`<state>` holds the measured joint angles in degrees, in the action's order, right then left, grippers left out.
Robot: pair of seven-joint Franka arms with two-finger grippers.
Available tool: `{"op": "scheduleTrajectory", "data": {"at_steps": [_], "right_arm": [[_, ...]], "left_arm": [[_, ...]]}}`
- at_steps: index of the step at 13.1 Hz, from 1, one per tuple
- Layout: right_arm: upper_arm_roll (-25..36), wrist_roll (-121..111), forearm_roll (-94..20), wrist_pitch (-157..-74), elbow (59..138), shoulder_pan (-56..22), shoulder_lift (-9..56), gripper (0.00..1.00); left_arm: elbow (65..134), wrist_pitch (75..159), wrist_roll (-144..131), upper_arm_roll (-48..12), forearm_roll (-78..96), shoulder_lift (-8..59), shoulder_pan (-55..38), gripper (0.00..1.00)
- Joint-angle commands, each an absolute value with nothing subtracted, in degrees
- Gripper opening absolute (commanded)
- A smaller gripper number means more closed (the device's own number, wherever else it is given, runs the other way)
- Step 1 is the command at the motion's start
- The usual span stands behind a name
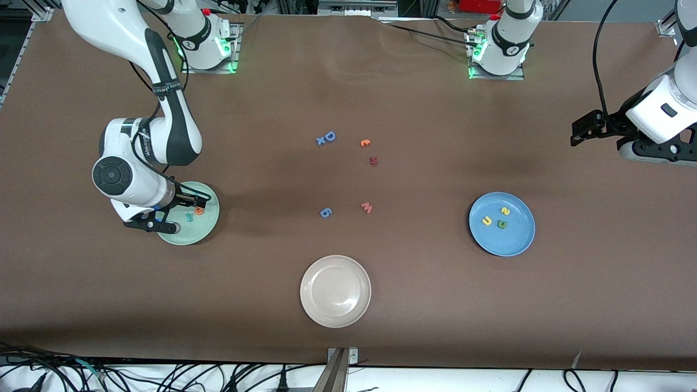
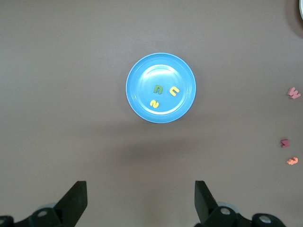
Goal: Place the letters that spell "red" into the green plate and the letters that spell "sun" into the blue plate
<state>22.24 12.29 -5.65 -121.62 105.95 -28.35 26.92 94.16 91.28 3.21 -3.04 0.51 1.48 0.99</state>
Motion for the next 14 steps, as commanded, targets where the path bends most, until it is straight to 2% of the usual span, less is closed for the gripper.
{"op": "scheduleTrajectory", "data": {"at_steps": [1, 3, 4, 9, 12, 14], "right_arm": [[22.50, 11.16, -6.24, -111.06, 100.14, -28.30, 25.23, 1.00], [22.85, 12.73, -6.33, -100.42, 93.54, -28.30, 25.22, 1.00], [22.76, 12.74, -6.33, -98.11, 91.86, -28.30, 25.22, 1.00], [21.80, 12.39, -6.33, -93.96, 90.44, -27.43, 19.62, 1.00], [8.05, 12.04, -5.10, -90.98, 90.44, -13.14, 14.43, 1.00], [4.14, 11.43, -3.09, -89.92, 90.44, -8.63, 11.96, 1.00]], "left_arm": [[94.04, 92.72, 7.02, -2.29, -0.79, 1.32, 0.00, 1.00], [94.13, 92.72, 7.12, -2.29, -0.79, 1.32, 0.00, 1.00], [94.22, 92.72, 7.12, -2.29, -0.79, 1.23, 0.00, 1.00], [93.52, 91.23, 6.42, -2.46, -0.70, 1.67, 0.35, 1.00], [93.34, 91.23, 6.24, -2.55, -0.79, 1.58, 0.26, 1.00], [93.25, 91.23, 6.33, -2.64, -0.79, 1.67, 0.44, 1.00]]}}
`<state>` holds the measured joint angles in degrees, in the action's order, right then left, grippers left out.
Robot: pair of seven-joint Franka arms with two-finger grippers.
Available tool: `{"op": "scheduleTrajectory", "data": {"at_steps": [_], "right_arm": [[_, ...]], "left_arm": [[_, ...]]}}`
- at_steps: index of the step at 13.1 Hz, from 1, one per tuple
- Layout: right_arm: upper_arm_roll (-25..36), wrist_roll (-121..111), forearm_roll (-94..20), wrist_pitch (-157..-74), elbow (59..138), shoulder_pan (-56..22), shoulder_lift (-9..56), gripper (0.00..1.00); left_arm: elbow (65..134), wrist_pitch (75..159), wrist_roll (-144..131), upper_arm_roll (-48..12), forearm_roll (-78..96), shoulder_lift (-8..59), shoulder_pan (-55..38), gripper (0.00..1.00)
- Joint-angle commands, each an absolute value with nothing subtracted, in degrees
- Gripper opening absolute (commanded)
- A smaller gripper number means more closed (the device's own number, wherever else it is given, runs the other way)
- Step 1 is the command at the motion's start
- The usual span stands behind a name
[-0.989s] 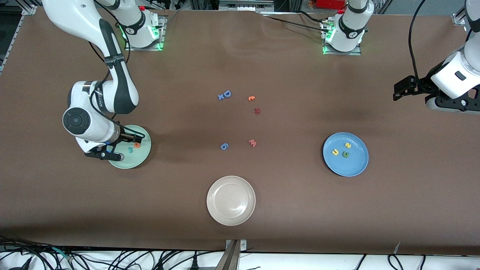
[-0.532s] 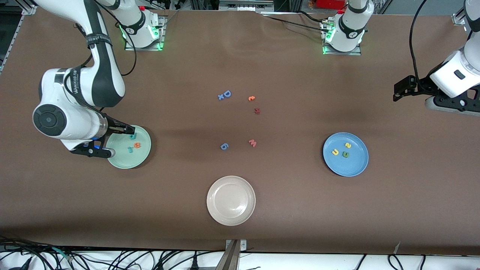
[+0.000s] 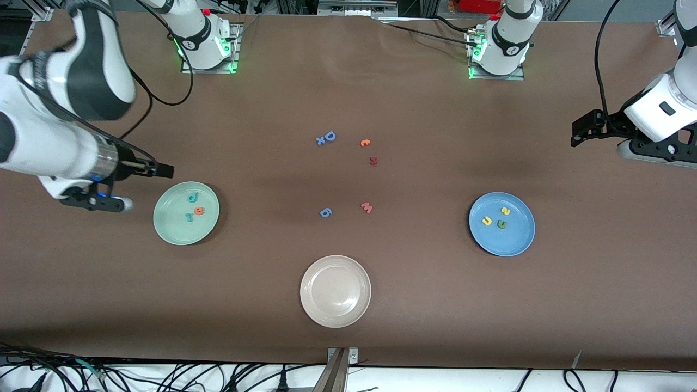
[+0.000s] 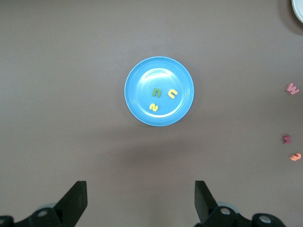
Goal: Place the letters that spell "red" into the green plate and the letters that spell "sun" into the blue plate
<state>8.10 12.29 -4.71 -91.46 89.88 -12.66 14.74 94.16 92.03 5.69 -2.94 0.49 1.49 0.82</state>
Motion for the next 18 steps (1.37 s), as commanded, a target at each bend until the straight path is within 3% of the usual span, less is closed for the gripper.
{"op": "scheduleTrajectory", "data": {"at_steps": [1, 4, 13, 18], "right_arm": [[2.83, 11.43, -2.82, -89.39, 90.44, -7.40, 11.00, 1.00], [-0.96, 10.38, -0.53, -87.54, 90.44, -3.44, 7.57, 1.00], [2.29, 9.67, -2.54, -86.13, 90.79, -4.57, 3.78, 1.00], [2.02, 9.67, -2.64, -85.52, 90.35, -4.57, 4.75, 1.00]], "left_arm": [[93.25, 91.23, 6.24, -2.64, -0.70, 1.67, 0.35, 1.00], [93.08, 91.23, 5.98, -2.72, -0.70, 1.67, 0.26, 1.00], [91.32, 91.14, 4.84, -2.72, -0.70, 2.81, 0.53, 1.00], [96.66, 93.59, 4.75, -2.81, -0.18, -0.42, 0.79, 1.00]]}}
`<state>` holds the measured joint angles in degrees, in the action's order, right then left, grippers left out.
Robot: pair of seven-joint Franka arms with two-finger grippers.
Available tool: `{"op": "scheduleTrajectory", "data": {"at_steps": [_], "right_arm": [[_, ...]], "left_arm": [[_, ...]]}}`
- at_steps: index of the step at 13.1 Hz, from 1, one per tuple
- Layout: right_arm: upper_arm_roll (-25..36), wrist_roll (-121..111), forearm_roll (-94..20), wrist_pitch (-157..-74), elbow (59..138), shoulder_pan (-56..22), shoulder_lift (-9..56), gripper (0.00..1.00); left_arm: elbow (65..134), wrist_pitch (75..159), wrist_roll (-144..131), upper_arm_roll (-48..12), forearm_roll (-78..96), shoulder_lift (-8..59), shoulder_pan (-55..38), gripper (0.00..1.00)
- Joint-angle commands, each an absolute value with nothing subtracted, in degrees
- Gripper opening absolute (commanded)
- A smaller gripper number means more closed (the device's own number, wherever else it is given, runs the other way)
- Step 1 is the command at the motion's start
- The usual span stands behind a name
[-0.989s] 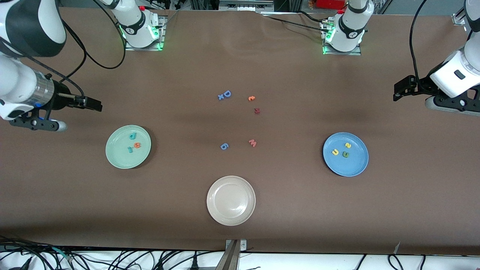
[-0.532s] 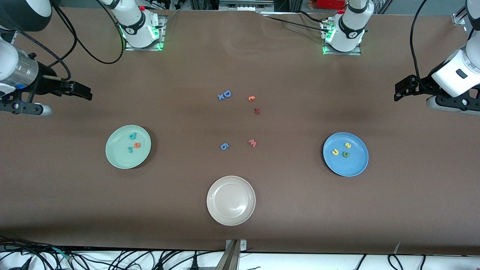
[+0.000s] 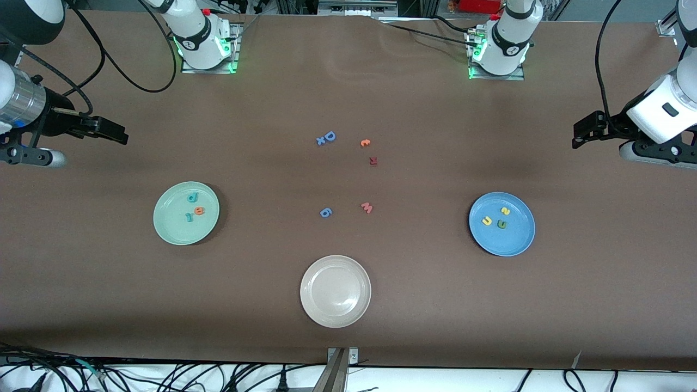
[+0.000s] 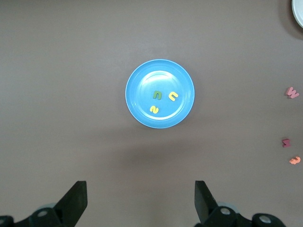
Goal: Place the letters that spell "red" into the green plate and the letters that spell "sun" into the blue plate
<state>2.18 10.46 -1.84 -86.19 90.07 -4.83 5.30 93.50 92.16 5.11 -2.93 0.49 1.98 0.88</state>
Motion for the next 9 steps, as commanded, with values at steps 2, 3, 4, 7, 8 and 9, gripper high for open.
{"op": "scheduleTrajectory", "data": {"at_steps": [2, 3, 4, 7, 8, 9], "right_arm": [[2.02, 9.58, -2.64, -85.61, 90.35, -4.57, 4.75, 1.00], [2.02, 9.49, -2.72, -85.52, 90.35, -4.57, 4.75, 1.00], [2.02, 9.49, -2.81, -85.52, 90.35, -4.57, 4.75, 1.00], [2.02, 9.14, -2.81, -85.52, 90.35, -4.40, 4.75, 1.00], [2.11, 8.53, -2.90, -85.52, 90.35, -4.31, 4.75, 1.00], [2.11, 8.00, -2.99, -85.52, 90.35, -4.22, 4.75, 1.00]], "left_arm": [[99.40, 95.45, 4.83, -2.90, -0.18, -2.28, 0.70, 1.00], [98.97, 95.36, 4.83, -2.90, -0.18, -1.94, 0.70, 1.00], [98.79, 95.27, 4.83, -2.90, -0.26, -1.93, 0.70, 1.00], [98.35, 95.10, 4.83, -2.90, -0.26, -1.67, 0.62, 1.00], [98.35, 95.10, 4.83, -2.90, -0.26, -1.67, 0.62, 1.00], [98.35, 95.10, 4.92, -2.90, -0.26, -1.67, 0.62, 1.00]]}}
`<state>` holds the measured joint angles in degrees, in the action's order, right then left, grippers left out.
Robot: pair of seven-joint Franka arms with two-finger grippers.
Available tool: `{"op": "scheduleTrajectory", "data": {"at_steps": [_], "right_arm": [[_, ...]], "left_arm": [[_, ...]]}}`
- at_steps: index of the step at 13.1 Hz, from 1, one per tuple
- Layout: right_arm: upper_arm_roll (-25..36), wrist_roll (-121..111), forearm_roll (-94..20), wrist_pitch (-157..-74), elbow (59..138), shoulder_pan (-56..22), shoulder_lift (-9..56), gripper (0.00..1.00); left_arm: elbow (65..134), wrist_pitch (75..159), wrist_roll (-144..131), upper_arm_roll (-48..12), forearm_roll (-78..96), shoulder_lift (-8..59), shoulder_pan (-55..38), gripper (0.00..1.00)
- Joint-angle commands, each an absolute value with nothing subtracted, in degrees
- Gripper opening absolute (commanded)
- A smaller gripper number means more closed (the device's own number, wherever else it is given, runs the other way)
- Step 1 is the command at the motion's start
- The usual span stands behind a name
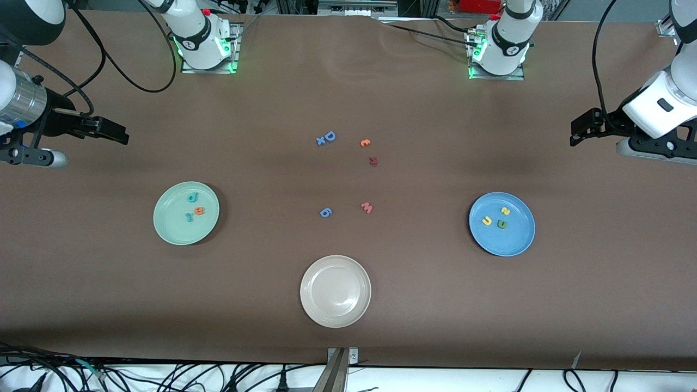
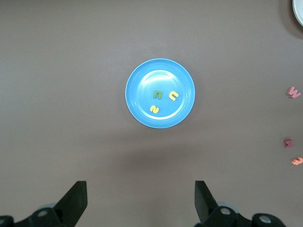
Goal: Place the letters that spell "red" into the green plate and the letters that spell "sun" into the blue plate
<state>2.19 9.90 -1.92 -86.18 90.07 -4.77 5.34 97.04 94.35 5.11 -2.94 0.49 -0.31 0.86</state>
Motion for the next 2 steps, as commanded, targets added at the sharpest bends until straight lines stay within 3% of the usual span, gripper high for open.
{"op": "scheduleTrajectory", "data": {"at_steps": [1, 2], "right_arm": [[2.11, 7.91, -2.99, -85.52, 90.35, -4.13, 4.75, 1.00], [2.11, 7.91, -2.90, -85.60, 90.35, -4.13, 4.75, 1.00]], "left_arm": [[98.35, 95.10, 4.83, -2.90, -0.26, -1.67, 0.62, 1.00], [98.35, 95.10, 4.83, -2.90, -0.26, -1.67, 0.62, 1.00]]}}
